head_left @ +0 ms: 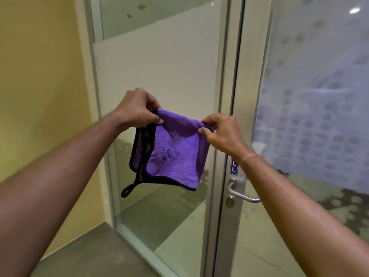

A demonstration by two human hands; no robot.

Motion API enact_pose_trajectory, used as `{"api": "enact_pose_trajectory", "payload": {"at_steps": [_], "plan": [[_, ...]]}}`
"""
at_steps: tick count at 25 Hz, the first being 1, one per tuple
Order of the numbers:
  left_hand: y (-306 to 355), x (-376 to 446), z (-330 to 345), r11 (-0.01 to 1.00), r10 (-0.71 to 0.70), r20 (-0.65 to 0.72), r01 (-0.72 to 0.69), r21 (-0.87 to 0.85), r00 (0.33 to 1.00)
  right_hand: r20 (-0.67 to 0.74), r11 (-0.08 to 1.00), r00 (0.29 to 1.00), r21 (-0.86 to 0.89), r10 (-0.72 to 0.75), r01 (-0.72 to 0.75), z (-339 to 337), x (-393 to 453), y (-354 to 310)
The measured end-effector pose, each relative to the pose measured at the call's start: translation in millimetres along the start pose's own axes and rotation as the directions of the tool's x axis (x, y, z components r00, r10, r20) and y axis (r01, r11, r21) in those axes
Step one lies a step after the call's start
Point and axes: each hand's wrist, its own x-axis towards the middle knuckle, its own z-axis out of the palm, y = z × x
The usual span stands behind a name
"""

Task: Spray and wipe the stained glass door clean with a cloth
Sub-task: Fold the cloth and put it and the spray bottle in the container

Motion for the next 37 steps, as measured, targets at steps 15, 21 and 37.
{"api": "enact_pose_trajectory", "payload": {"at_steps": [15, 21, 37], "plan": [[-103.8, -175.3, -145.6, 0.858, -0.458, 0.120, 0.404, 0.316, 0.881, 0.471, 0.931, 0.808, 0.265, -0.354, 0.253, 95.7, -23.1, -183.9], [-81.2, -248.8, -180.9, 0.769, -0.592, 0.009, 0.562, 0.305, 0.806, 0.527, 0.853, 0.688, 0.441, -0.498, 0.279, 101.0, -46.0, -227.8], [-50.2, -475.6, -313.6, 0.532, -0.721, -0.270, 0.759, 0.374, 0.638, 0.486, 0.619, 0.437, 0.748, -0.757, 0.240, 103.7, -142.1, -436.2]]}}
